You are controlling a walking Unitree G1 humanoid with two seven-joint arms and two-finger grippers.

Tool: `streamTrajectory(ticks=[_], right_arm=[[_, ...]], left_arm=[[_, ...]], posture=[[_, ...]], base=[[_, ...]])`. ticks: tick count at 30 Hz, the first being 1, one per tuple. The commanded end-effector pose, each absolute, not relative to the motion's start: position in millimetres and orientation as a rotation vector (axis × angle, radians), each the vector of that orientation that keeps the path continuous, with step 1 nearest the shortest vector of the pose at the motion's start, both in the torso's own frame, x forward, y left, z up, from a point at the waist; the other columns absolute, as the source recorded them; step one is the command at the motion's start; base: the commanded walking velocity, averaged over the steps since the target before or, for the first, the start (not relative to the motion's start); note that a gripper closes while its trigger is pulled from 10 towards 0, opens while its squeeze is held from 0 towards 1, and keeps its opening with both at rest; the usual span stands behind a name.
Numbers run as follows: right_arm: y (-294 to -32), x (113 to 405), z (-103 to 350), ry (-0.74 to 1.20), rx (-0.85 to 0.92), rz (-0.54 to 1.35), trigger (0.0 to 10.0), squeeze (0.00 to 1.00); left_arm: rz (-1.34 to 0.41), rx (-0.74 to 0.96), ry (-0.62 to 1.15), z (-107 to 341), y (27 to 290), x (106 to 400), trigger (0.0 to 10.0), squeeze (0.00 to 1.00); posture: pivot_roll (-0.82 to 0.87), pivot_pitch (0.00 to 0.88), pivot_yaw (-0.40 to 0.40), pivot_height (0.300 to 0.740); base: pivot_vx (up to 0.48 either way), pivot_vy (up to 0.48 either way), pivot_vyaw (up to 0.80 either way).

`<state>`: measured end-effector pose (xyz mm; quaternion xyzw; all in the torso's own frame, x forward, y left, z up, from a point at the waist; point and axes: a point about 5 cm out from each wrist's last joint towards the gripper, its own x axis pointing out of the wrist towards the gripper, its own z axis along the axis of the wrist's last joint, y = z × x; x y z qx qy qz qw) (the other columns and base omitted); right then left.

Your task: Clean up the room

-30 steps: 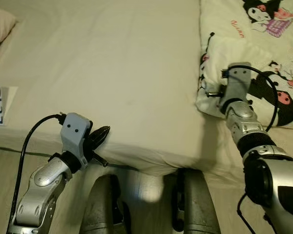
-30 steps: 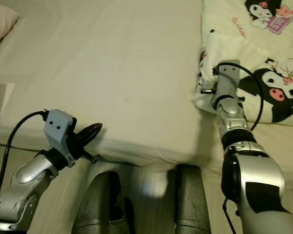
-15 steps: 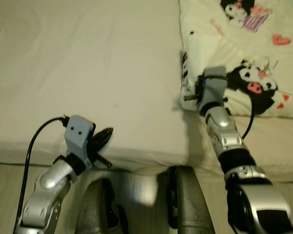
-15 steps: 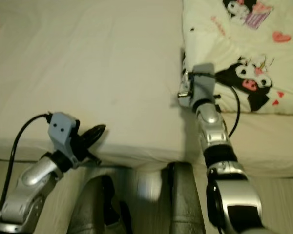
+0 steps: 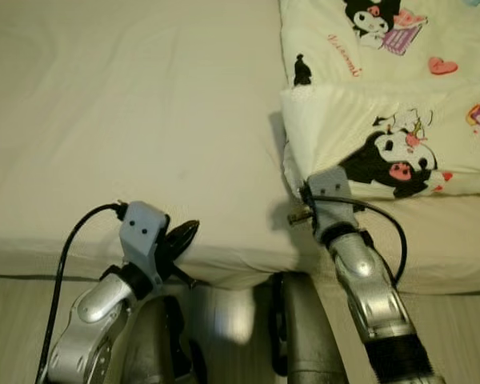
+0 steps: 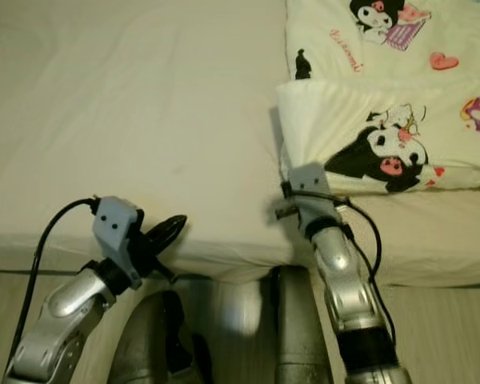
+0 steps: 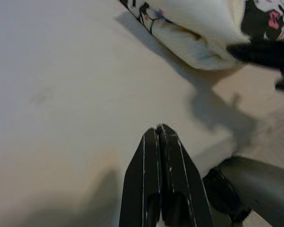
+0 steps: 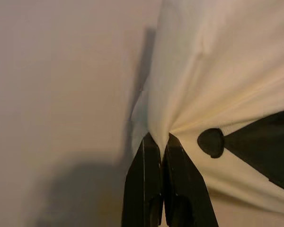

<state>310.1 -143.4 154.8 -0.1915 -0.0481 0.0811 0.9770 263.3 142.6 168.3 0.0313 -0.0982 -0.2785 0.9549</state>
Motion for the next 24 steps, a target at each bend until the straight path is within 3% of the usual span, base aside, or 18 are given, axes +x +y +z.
streamTrajectory(ticks=[1, 2, 3, 4, 5, 8, 9, 10, 11, 13, 14, 15, 16, 21, 22, 23, 24], right_arm=[[-118, 294, 142, -0.058, -0.402, 0.286, 0.0, 0.0], [-118, 290, 138, -0.039, -0.406, 0.293, 0.0, 0.0], [-117, 286, 132, -0.011, -0.41, 0.299, 1.8, 0.0], [-117, 286, 132, -0.011, -0.41, 0.299, 1.8, 0.0], [-117, 278, 122, 0.048, -0.419, 0.301, 4.3, 0.0], [-118, 274, 118, 0.081, -0.414, 0.294, 4.7, 0.0], [-118, 270, 115, 0.109, -0.408, 0.283, 6.3, 0.0], [-119, 265, 112, 0.133, -0.41, 0.277, 7.3, 0.0], [-119, 261, 109, 0.151, -0.411, 0.271, 10.0, 0.0], [-119, 259, 108, 0.16, -0.415, 0.269, 10.0, 0.0], [-119, 258, 110, 0.162, -0.414, 0.26, 10.0, 0.31], [-119, 258, 110, 0.162, -0.414, 0.26, 10.0, 0.31], [-118, 258, 116, 0.149, -0.392, 0.258, 10.0, 1.0], [-112, 278, 154, -0.014, -0.255, 0.236, 10.0, 1.0], [-112, 289, 170, -0.081, -0.217, 0.235, 10.0, 0.79], [-112, 289, 170, -0.081, -0.217, 0.235, 10.0, 0.79], [-113, 295, 181, -0.122, -0.193, 0.235, 10.0, 0.04]], left_arm=[[-0.572, 0.062, -0.169, 160, 139, 258, 10.0, 0.0], [-0.573, 0.062, -0.169, 160, 138, 258, 10.0, 0.0], [-0.579, 0.063, -0.168, 159, 137, 258, 10.0, 0.0], [-0.579, 0.063, -0.168, 159, 137, 258, 10.0, 0.0], [-0.587, 0.066, -0.167, 158, 136, 257, 10.0, 0.0], [-0.589, 0.065, -0.166, 158, 135, 257, 10.0, 0.0], [-0.59, 0.064, -0.167, 158, 135, 257, 10.0, 0.0], [-0.592, 0.063, -0.167, 158, 134, 256, 10.0, 0.0], [-0.593, 0.062, -0.167, 157, 134, 256, 10.0, 0.0], [-0.594, 0.061, -0.168, 157, 134, 256, 10.0, 0.0], [-0.596, 0.06, -0.169, 158, 134, 256, 10.0, 0.0], [-0.596, 0.06, -0.169, 158, 134, 256, 10.0, 0.0], [-0.597, 0.06, -0.17, 158, 133, 256, 10.0, 0.0], [-0.593, 0.064, -0.172, 158, 135, 257, 10.0, 0.0], [-0.589, 0.066, -0.173, 158, 136, 258, 10.0, 0.0], [-0.589, 0.066, -0.173, 158, 136, 258, 10.0, 0.0], [-0.585, 0.067, -0.174, 159, 137, 258, 10.0, 0.0]], posture=[[-0.04, 0.409, 0.016, 0.589], [-0.04, 0.409, 0.016, 0.589], [-0.04, 0.409, 0.016, 0.589], [-0.04, 0.409, 0.016, 0.589], [-0.04, 0.409, 0.017, 0.589], [-0.04, 0.409, 0.017, 0.589], [-0.04, 0.409, 0.017, 0.589], [-0.04, 0.409, 0.017, 0.589], [-0.04, 0.408, 0.018, 0.589], [-0.04, 0.408, 0.018, 0.589], [-0.04, 0.409, 0.019, 0.589], [-0.04, 0.409, 0.019, 0.589], [-0.04, 0.408, 0.021, 0.589], [-0.04, 0.408, 0.026, 0.589], [-0.04, 0.408, 0.026, 0.589], [-0.04, 0.408, 0.026, 0.589], [-0.04, 0.409, 0.027, 0.589]], base=[[0.0, 0.0, 0.0], [0.0, 0.0, 0.0], [0.0, 0.0, 0.0], [0.0, 0.0, 0.0], [0.0, 0.0, 0.0], [0.0, 0.0, 0.0], [0.0, 0.0, 0.0], [0.0, 0.0, 0.0], [0.0, 0.0, 0.0], [0.0, 0.0, 0.0], [0.0, 0.0, 0.0], [0.0, 0.0, 0.0], [0.0, 0.0, 0.0], [0.0, 0.0, 0.0], [0.0, 0.0, 0.0], [0.0, 0.0, 0.0], [0.0, 0.0, 0.0]])
